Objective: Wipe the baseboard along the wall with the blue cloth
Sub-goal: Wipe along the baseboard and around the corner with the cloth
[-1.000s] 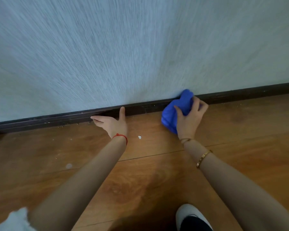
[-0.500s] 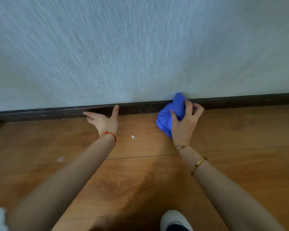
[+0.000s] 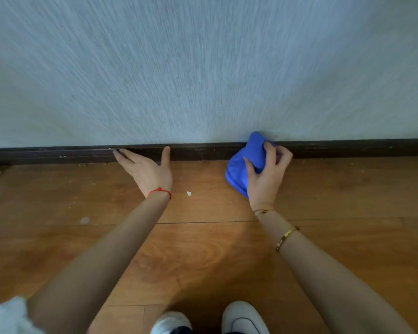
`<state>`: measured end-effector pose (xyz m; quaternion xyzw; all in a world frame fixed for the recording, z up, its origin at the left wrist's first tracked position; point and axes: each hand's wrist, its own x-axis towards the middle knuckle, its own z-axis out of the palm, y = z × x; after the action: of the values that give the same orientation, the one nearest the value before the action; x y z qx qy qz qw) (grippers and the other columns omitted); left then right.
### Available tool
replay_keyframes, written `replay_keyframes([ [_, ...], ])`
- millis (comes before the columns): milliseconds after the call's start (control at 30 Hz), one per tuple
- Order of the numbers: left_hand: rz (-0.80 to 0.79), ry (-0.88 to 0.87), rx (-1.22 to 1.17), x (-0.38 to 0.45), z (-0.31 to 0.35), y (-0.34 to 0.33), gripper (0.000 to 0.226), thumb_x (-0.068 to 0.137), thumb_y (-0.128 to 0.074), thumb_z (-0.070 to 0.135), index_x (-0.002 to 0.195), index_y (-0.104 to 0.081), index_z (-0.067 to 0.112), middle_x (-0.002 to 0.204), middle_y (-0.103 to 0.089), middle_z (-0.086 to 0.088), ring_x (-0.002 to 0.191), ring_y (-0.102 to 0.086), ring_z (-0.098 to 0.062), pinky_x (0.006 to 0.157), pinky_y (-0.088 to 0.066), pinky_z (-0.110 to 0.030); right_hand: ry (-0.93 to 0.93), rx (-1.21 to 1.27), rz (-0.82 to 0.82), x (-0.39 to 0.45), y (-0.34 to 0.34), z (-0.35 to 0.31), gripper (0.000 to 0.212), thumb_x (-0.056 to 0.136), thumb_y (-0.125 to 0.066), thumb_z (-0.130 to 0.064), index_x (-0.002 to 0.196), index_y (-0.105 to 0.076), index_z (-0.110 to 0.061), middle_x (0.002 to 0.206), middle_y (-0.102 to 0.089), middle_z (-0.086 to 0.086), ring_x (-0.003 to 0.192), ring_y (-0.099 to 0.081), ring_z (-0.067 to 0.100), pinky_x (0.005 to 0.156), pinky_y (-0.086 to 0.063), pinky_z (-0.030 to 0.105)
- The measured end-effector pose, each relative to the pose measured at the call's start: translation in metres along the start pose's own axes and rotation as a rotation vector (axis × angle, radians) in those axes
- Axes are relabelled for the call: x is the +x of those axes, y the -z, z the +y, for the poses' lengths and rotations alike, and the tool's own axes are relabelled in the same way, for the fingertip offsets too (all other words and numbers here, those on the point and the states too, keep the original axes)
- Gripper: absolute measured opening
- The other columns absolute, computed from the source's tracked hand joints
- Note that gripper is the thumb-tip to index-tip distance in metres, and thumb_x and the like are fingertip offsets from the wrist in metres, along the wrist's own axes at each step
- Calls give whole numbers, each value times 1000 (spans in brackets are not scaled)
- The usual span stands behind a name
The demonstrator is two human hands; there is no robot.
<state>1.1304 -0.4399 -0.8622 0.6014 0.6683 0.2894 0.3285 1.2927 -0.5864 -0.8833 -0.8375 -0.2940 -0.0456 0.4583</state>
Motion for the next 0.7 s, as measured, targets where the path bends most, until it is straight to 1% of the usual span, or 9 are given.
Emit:
replay_keyframes([
  [33,28,-38,13,-3,-1,-2,102,91,-68,42,154,-8,-10,163,-2,-24,153,-7,-36,125,-10,-35,39,-24,-29,-1,-3,-2,45,80,-74,-8,122,-58,-6,124,-42,18,109,-49,24,93,-47,28],
  [100,78,-119,29,-12,-6,-7,88,92,-69,35,152,-21,-7,162,-10,-22,151,-18,-35,124,-21,-40,103,-62,-65,-4,-12,-7,45,79,-72,-5,122,-59,-6,123,-44,19,104,-50,22,93,-49,30],
  [200,66,-290,43,-23,-12,-11,71,93,-69,30,146,-34,-3,158,-23,-17,145,-31,-32,116,-36,-46,137,-56,-76,-6,-16,-12,43,79,-72,-3,120,-60,-5,120,-46,19,99,-48,18,92,-47,26],
  [300,102,-364,94,-17,-15,-13,64,92,-71,25,140,-40,-5,150,-33,-21,140,-35,-35,116,-35,-44,79,-22,-44,-2,-7,-2,44,77,-74,-3,119,-61,-5,121,-45,18,102,-47,18,91,-45,23],
  [367,143,-384,133,-14,-17,-15,60,91,-71,23,136,-43,-5,145,-37,-24,136,-38,-37,117,-33,-40,-6,2,21,5,5,8,44,77,-75,-4,118,-59,-6,122,-43,17,105,-51,24,90,-46,24],
  [433,168,-404,150,-13,-19,-17,57,91,-72,22,133,-46,-5,142,-40,-24,133,-39,-37,116,-30,-36,-32,-5,64,10,12,14,43,77,-74,-5,117,-58,-6,122,-43,18,107,-51,28,90,-45,25],
  [533,190,-417,160,-12,-20,-20,54,90,-72,22,130,-47,-5,140,-41,-24,131,-41,-38,114,-32,-36,7,-49,36,9,10,11,45,77,-71,-4,119,-57,-4,123,-43,19,108,-49,27,93,-48,34],
  [567,197,-418,166,-12,-21,-22,54,90,-72,22,129,-47,-5,140,-41,-25,131,-42,-39,114,-34,-37,20,-61,12,7,6,6,47,76,-71,-3,120,-57,-4,123,-43,19,107,-48,25,94,-48,34],
  [700,205,-425,161,-13,-22,-25,54,89,-72,23,129,-46,-4,140,-40,-23,132,-41,-37,114,-36,-41,89,-52,-60,0,-9,-8,45,75,-74,0,118,-60,-5,120,-46,18,102,-43,14,90,-45,22],
])
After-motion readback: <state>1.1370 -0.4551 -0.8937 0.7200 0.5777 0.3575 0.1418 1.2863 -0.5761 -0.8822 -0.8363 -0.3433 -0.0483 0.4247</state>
